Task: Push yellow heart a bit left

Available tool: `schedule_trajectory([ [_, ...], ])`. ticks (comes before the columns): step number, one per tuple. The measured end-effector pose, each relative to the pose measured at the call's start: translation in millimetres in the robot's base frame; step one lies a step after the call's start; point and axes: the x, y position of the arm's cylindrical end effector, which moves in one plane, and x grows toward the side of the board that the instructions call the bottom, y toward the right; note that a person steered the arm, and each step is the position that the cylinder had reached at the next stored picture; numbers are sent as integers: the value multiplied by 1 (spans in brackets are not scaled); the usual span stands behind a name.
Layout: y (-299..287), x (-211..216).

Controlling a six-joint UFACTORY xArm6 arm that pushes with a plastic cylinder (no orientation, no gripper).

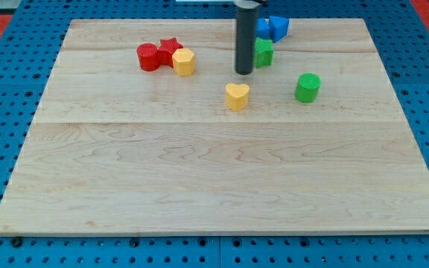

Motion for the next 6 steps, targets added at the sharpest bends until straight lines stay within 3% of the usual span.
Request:
schedule_trajectory([
  [4,30,7],
  [6,22,71],
])
